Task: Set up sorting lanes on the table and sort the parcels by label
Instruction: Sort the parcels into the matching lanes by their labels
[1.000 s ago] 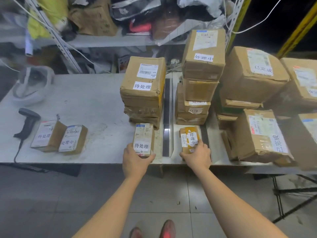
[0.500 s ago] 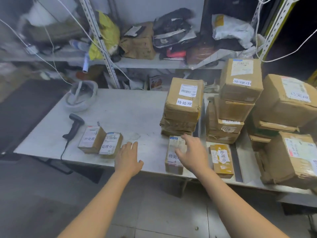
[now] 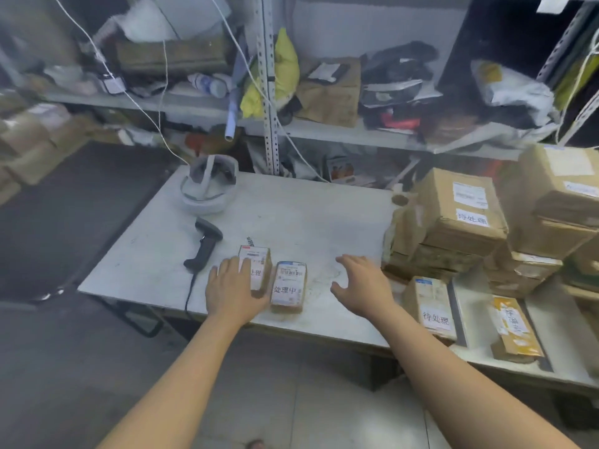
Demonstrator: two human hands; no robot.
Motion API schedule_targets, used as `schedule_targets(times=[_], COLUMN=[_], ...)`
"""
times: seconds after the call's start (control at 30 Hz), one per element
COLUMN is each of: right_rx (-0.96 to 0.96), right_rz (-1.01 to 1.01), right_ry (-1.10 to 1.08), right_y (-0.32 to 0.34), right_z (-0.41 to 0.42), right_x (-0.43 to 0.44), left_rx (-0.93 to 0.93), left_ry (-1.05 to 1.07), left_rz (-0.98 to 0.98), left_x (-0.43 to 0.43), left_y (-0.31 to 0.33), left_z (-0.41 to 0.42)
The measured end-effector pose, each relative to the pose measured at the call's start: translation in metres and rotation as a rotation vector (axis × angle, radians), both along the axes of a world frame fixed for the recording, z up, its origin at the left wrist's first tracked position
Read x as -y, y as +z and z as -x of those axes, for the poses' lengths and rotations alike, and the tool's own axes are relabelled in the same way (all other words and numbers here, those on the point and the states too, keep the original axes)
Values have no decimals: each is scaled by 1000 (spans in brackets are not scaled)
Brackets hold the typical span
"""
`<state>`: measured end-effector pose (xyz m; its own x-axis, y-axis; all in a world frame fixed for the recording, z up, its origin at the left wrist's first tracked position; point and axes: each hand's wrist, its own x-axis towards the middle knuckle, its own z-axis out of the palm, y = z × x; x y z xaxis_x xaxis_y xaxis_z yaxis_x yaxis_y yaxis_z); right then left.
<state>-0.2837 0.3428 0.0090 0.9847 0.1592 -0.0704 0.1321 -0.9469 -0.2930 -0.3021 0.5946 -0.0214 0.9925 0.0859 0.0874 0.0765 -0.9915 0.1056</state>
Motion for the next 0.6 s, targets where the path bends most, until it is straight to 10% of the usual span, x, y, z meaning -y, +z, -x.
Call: schedule_targets(times=[0.6], right_rx=[-304], right_rz=[-265], right_ry=[-472], right_y=[-110], right_z=[-21], right_x=[-140], left_rx=[-279], left_ry=[266], left_rz=[411], left_x=[-45], left_y=[-79], left_z=[-50])
